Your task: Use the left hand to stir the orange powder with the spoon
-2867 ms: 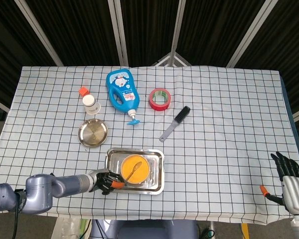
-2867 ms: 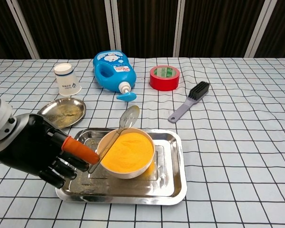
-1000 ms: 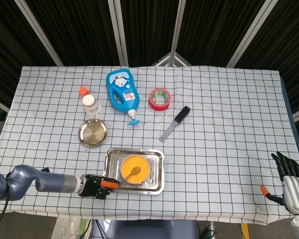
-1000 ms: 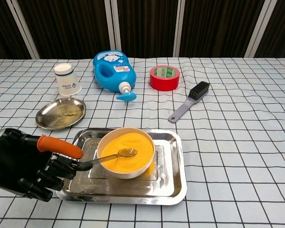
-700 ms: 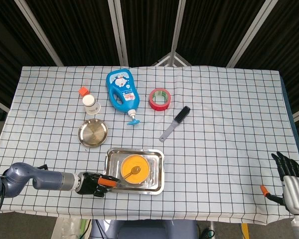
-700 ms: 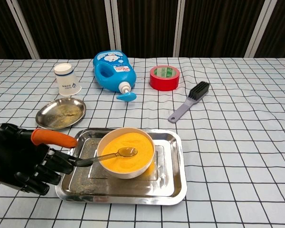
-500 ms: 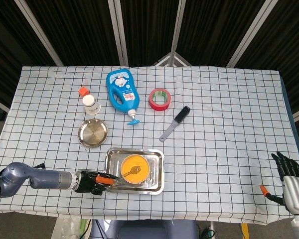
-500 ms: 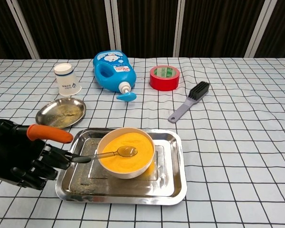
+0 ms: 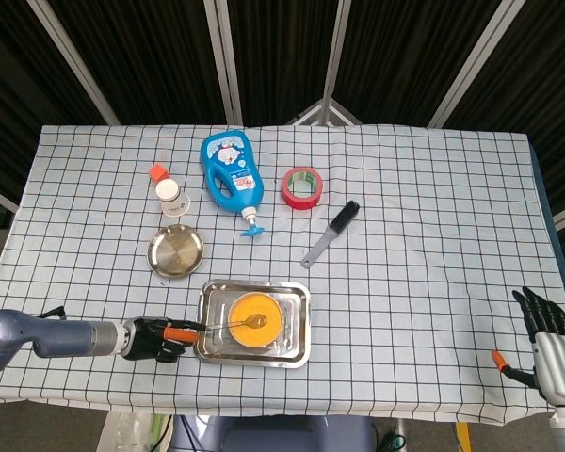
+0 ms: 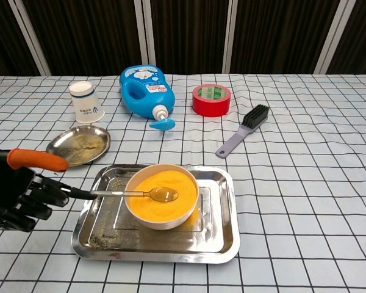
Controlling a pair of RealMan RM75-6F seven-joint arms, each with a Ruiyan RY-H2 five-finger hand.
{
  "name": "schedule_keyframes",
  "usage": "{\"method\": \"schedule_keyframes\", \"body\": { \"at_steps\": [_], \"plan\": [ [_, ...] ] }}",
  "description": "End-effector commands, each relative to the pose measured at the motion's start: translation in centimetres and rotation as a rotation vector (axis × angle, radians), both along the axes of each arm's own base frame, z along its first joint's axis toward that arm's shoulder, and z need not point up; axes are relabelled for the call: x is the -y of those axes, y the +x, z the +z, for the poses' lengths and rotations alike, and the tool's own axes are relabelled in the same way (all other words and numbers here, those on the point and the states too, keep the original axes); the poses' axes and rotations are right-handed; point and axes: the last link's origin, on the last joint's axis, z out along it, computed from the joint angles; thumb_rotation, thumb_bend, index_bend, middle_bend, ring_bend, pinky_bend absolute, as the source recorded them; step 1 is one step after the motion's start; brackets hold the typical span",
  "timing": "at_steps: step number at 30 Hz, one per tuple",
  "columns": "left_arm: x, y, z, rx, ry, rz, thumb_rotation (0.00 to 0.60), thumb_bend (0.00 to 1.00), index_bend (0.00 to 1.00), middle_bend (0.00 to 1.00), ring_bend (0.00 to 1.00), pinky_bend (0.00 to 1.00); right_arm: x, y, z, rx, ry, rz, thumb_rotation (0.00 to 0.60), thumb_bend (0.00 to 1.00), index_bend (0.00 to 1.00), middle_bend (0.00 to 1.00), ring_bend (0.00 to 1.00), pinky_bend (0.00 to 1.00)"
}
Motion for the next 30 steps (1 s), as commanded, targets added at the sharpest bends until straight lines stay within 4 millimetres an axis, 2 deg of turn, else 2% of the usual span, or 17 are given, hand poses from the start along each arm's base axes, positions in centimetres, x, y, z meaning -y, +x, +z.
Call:
{"method": "schedule_keyframes", "body": {
  "at_steps": [1,6,10,24,26,28,30],
  "plan": [
    [0.2,-0.4,0.6,0.0,0.008,0.005,0.6,0.0,0.22,0.65,0.71,0.86,0.0,0.0,0.0,0.0,-0.001,0.0,0.6,0.31,0.0,0.0,0.0,0.0],
    [0.2,-1.1,1.3,0.012,0.028,0.015,0.599,0.0,0.18,0.62,0.69,0.85,0.0,0.0,0.0,-0.001,-0.001,-0.001,0.6,0.31,0.0,0.0,0.0,0.0],
    [-0.1,-1.2,1.8,0.03,0.048,0.012,0.576,0.0,0.14,0.58,0.66,0.82,0.0,0.0,0.0,-0.002,-0.002,-0.001,0.6,0.31,0.0,0.0,0.0,0.0],
    [-1.2,-0.5,3.8,0.041,0.125,-0.028,0.582,0.01,0.15,0.59,0.66,0.82,0.0,0.0,0.0,-0.001,0.0,0.0,0.6,0.31,0.0,0.0,0.0,0.0],
    [-1.3,-0.5,3.9,-0.01,0.159,-0.093,0.592,0.08,0.17,0.6,0.66,0.82,0.0,0.0,0.0,0.0,0.001,-0.001,0.6,0.31,0.0,0.0,0.0,0.0],
    [-1.3,-0.6,4.0,-0.088,0.199,-0.194,0.6,0.2,0.19,0.62,0.67,0.83,0.0,0.0,0.0,0.0,0.002,-0.001,0.6,0.31,0.0,0.0,0.0,0.0],
    [-0.9,-0.4,3.9,-0.179,0.24,-0.327,0.6,0.23,0.2,0.63,0.67,0.83,0.0,0.0,0.0,0.001,0.003,-0.002,0.6,0.31,0.0,0.0,0.0,0.0]
  ]
}}
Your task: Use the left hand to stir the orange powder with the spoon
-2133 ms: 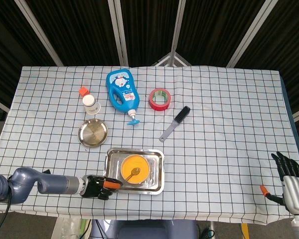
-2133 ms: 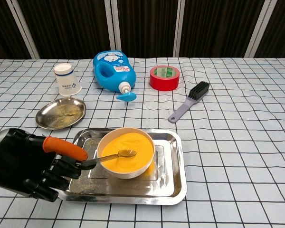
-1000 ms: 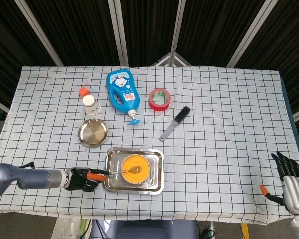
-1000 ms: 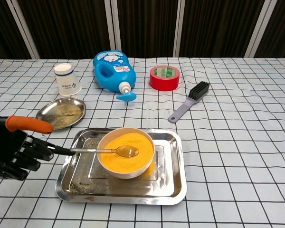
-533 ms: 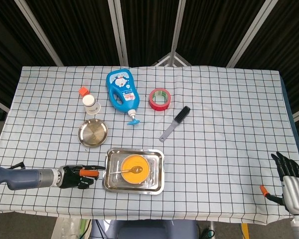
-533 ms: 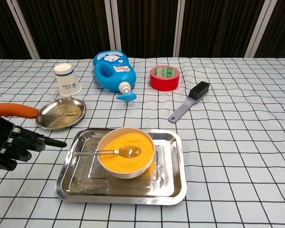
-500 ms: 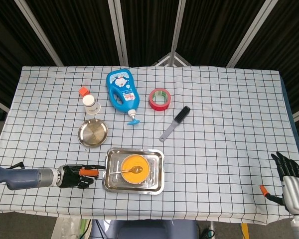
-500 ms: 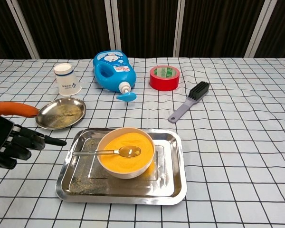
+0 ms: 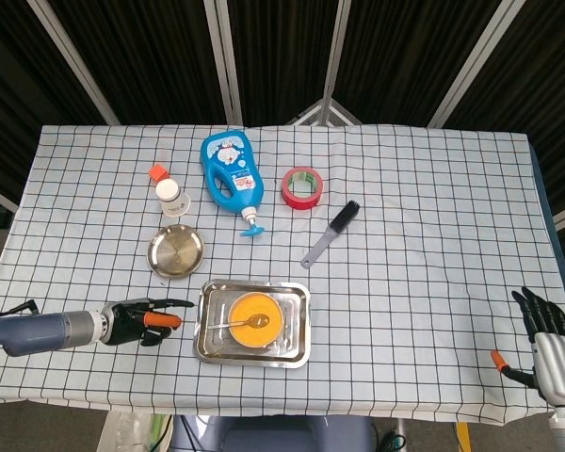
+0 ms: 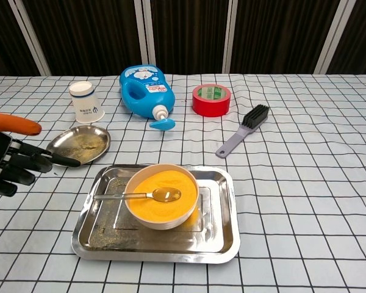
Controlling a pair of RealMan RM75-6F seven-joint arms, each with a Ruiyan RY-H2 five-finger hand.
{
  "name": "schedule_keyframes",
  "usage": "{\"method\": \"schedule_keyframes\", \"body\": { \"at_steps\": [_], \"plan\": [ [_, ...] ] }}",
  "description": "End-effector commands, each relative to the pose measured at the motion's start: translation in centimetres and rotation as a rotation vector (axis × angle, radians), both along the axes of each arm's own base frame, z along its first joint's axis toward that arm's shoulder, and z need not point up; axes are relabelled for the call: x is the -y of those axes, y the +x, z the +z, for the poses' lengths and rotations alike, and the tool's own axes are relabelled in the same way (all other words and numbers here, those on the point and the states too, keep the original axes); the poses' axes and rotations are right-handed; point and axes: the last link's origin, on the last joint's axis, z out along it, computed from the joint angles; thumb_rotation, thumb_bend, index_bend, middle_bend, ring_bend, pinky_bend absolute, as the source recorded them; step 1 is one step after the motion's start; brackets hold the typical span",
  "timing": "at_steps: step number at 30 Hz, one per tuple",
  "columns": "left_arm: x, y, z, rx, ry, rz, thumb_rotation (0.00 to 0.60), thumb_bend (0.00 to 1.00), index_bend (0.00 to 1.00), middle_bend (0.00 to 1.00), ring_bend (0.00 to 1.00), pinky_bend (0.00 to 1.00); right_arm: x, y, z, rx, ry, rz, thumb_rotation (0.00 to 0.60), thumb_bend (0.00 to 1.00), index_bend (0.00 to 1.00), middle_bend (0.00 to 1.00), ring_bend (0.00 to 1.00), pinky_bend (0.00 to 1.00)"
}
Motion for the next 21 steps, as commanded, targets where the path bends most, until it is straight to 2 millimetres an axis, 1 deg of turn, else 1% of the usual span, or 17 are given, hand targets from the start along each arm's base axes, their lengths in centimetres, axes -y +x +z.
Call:
{"method": "schedule_keyframes", "body": {
  "at_steps": [1,3,4,5,6,8,9,10,12,14,16,21],
  "plan": [
    [0.5,0.3,0.2,-0.209,0.107,-0.268,0.6,0.23,0.22,0.64,0.68,0.83,0.0,0.0,0.0,0.0,0.0,-0.001,0.6,0.31,0.0,0.0,0.0,0.0],
    [0.6,0.2,0.4,-0.304,0.167,-0.387,0.6,0.23,0.25,0.67,0.71,0.85,0.0,0.0,0.0,0.002,0.0,-0.003,0.6,0.31,0.0,0.0,0.0,0.0],
    [0.5,0.0,0.6,-0.387,0.229,-0.489,0.6,0.23,0.28,0.69,0.73,0.86,0.0,0.0,0.0,0.002,0.001,-0.003,0.6,0.31,0.0,0.0,0.0,0.0],
    [0.5,-0.1,0.7,-0.444,0.273,-0.555,0.6,0.23,0.3,0.7,0.74,0.86,0.0,0.0,0.0,0.002,0.002,-0.003,0.6,0.31,0.0,0.0,0.0,0.0],
    [0.5,-0.2,0.7,-0.471,0.294,-0.582,0.6,0.23,0.32,0.72,0.76,0.87,0.0,0.0,0.0,0.002,0.002,-0.003,0.6,0.31,0.0,0.0,0.0,0.0],
    [-0.1,-0.7,1.3,-0.648,0.437,-0.763,0.6,0.23,0.34,0.74,0.77,0.87,0.0,0.0,0.0,0.002,0.004,-0.003,0.6,0.31,0.0,0.0,0.0,0.0],
    [0.0,-0.8,1.3,-0.685,0.47,-0.792,0.6,0.23,0.35,0.75,0.78,0.87,0.0,0.0,0.0,0.002,0.004,-0.003,0.6,0.31,0.0,0.0,0.0,0.0],
    [0.1,-0.7,1.1,-0.798,0.567,-0.871,0.6,0.23,0.35,0.75,0.78,0.87,0.0,0.0,0.0,0.002,0.004,-0.004,0.6,0.31,0.0,0.0,0.0,0.0],
    [0.4,-0.3,0.6,-0.925,0.677,-0.94,0.6,0.21,0.35,0.75,0.79,0.87,0.0,0.0,-0.1,0.002,0.005,-0.004,0.6,0.31,0.0,0.0,0.0,0.0],
    [1.0,0.4,-0.4,-1.021,0.761,-0.974,0.6,0.16,0.34,0.75,0.78,0.87,0.0,0.0,-0.1,0.002,0.005,-0.005,0.6,0.31,0.0,0.0,0.0,0.0],
    [1.3,0.9,-1.1,-1.071,0.805,-1.003,0.6,0.11,0.33,0.75,0.79,0.87,0.0,0.0,-0.1,0.002,0.006,-0.005,0.6,0.31,0.0,0.0,0.0,0.0],
    [1.6,2.1,-2.2,-1.147,0.901,-1.089,0.6,0.09,0.31,0.74,0.78,0.87,0.0,0.0,0.0,0.003,0.006,-0.006,0.6,0.31,0.0,0.0,0.0,0.0]
  ]
}}
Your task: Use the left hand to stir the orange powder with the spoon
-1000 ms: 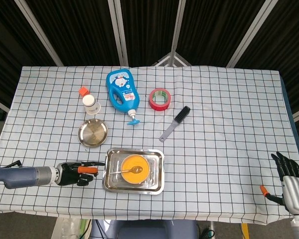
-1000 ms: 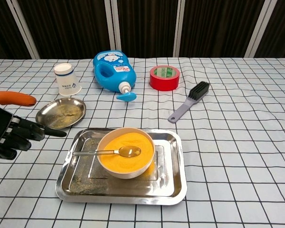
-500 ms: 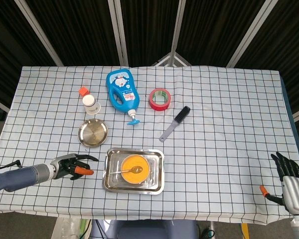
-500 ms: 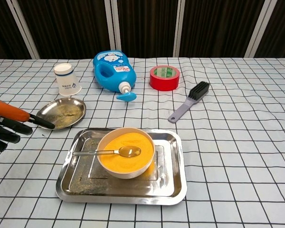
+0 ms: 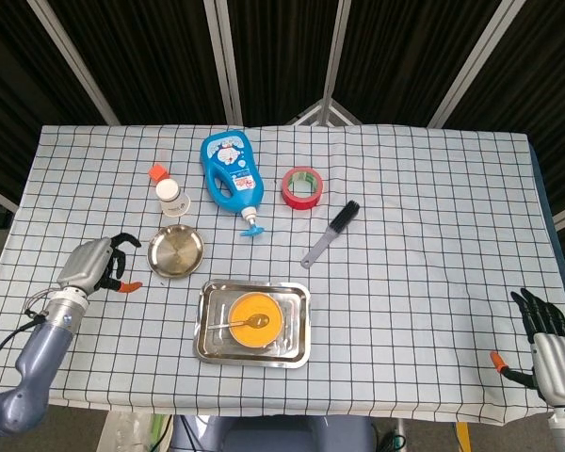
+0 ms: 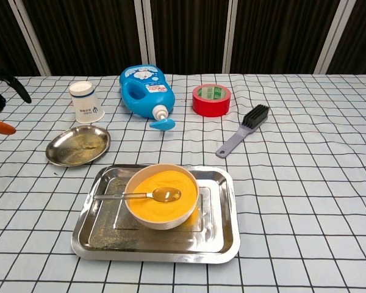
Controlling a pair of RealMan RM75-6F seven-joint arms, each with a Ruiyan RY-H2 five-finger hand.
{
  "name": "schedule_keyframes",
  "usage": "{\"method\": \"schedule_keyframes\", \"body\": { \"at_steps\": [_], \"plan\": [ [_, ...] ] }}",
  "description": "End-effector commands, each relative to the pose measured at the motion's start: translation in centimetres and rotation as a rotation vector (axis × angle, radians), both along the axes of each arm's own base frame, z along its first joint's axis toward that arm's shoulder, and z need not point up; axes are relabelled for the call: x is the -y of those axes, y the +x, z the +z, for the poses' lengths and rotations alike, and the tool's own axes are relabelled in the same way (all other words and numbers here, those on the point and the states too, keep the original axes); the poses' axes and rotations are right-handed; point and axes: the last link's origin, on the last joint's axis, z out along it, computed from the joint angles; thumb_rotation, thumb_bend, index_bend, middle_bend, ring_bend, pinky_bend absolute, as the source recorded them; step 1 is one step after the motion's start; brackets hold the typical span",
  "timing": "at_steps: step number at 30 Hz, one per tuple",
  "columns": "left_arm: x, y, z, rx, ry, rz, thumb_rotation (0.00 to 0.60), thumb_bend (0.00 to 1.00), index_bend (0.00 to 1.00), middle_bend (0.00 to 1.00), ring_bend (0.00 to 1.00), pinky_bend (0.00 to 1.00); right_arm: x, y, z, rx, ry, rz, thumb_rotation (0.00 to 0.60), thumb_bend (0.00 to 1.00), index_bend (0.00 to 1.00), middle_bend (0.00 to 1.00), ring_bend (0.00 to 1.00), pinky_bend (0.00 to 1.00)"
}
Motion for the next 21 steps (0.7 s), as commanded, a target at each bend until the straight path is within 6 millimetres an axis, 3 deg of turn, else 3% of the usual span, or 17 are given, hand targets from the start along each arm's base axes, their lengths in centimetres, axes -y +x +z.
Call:
{"method": "schedule_keyframes", "body": {
  "at_steps": [1,8,10,15,21],
  "plan": [
    [3.2,2.6,-3.6,-0.17,0.081,-0.19,0.6,0.09,0.3,0.73,0.77,0.87,0.0,0.0,0.0,0.001,0.001,0.0,0.6,0.31,0.0,0.0,0.0,0.0],
    [3.8,3.5,-4.6,-0.252,0.129,-0.311,0.6,0.09,0.29,0.73,0.77,0.87,0.0,0.0,0.0,0.002,0.003,0.0,0.6,0.31,0.0,0.0,0.0,0.0],
    [4.2,3.9,-5.1,-0.243,0.117,-0.324,0.6,0.13,0.3,0.73,0.78,0.87,0.0,0.0,0.0,0.002,0.003,0.001,0.6,0.31,0.0,0.0,0.0,0.0],
    [4.9,4.9,-6.0,-0.255,0.097,-0.358,0.6,0.36,0.35,0.75,0.8,0.87,0.0,0.0,0.0,0.004,0.0,-0.002,0.6,0.31,0.0,0.0,0.0,0.0],
    [6.1,5.9,-7.0,-0.227,0.042,-0.351,0.6,0.46,0.37,0.78,0.83,0.9,0.1,0.0,0.0,0.005,0.002,0.0,0.6,0.31,0.0,0.0,0.0,0.0]
  ]
}}
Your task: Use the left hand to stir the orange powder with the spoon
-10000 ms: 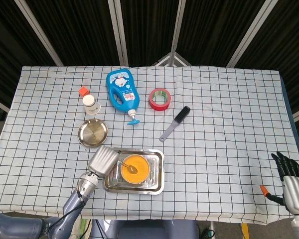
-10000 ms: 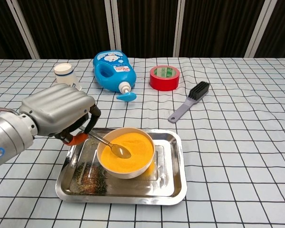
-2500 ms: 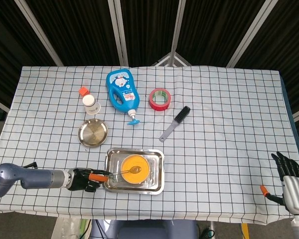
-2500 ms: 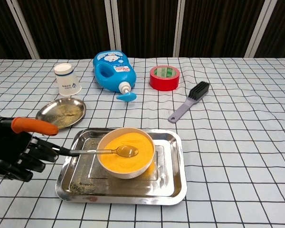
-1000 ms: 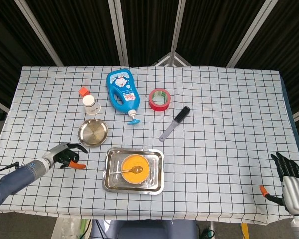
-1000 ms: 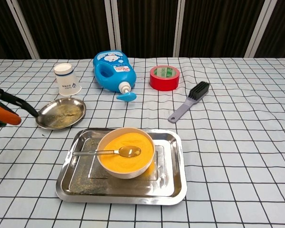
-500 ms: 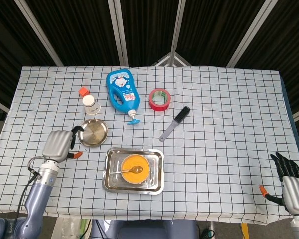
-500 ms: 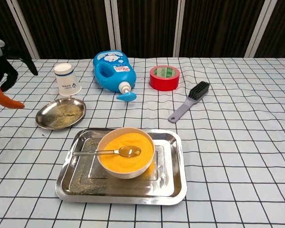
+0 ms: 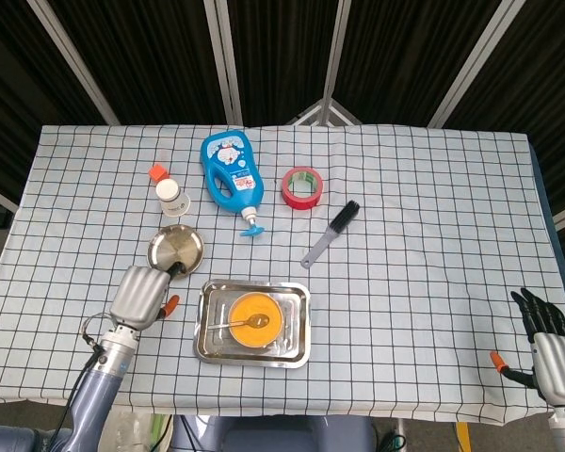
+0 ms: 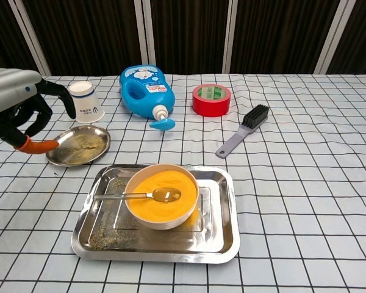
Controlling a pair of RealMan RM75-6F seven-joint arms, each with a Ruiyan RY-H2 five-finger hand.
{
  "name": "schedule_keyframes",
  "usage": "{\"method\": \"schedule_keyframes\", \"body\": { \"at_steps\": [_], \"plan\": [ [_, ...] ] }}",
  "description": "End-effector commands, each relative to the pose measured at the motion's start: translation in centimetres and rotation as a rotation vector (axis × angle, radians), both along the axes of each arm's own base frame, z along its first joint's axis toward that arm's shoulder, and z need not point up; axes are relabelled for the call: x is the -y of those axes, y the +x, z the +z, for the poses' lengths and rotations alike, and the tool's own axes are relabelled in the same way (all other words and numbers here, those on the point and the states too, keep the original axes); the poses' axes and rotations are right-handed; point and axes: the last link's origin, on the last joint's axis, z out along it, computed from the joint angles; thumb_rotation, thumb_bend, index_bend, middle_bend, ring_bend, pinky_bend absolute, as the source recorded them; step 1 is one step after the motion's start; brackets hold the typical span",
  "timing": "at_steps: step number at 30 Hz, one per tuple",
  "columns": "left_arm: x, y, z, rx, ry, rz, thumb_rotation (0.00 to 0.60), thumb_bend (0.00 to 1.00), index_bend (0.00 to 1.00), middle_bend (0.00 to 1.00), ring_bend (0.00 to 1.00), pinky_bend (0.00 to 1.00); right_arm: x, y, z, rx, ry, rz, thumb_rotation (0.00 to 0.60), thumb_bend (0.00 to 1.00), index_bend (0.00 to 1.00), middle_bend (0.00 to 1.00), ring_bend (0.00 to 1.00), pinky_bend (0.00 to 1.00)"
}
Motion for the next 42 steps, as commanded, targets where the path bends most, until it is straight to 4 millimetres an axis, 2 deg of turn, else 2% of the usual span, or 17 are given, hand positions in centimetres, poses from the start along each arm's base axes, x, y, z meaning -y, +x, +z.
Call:
{"method": "schedule_keyframes", "body": {
  "at_steps": [1,9,24,30,42],
  "plan": [
    [0.8,0.5,-0.6,0.009,-0.039,0.008,0.6,0.47,0.37,0.78,0.83,0.9,0.0,0.0,0.0,0.0,0.0,0.001,0.6,0.31,0.0,0.0,0.0,0.0],
    [2.0,2.0,-1.4,0.032,-0.128,0.04,0.6,0.48,0.38,0.78,0.83,0.9,0.0,0.0,0.0,0.002,-0.001,0.001,0.6,0.31,0.0,0.0,0.0,0.0],
    [2.6,2.1,-2.6,-0.04,-0.172,0.043,0.6,0.49,0.38,0.78,0.83,0.9,0.0,0.0,0.0,0.003,-0.002,0.001,0.6,0.31,0.0,0.0,0.0,0.0],
    [2.7,2.3,-3.6,-0.043,-0.197,0.073,0.6,0.38,0.37,0.78,0.83,0.9,0.0,0.0,0.0,0.004,-0.001,0.002,0.6,0.31,0.0,0.0,0.0,0.0],
    [3.0,3.3,-5.1,-0.041,-0.226,0.112,0.6,0.38,0.39,0.78,0.83,0.91,0.0,0.0,0.1,0.006,-0.001,0.003,0.6,0.31,0.0,0.0,0.0,0.0]
  ]
}}
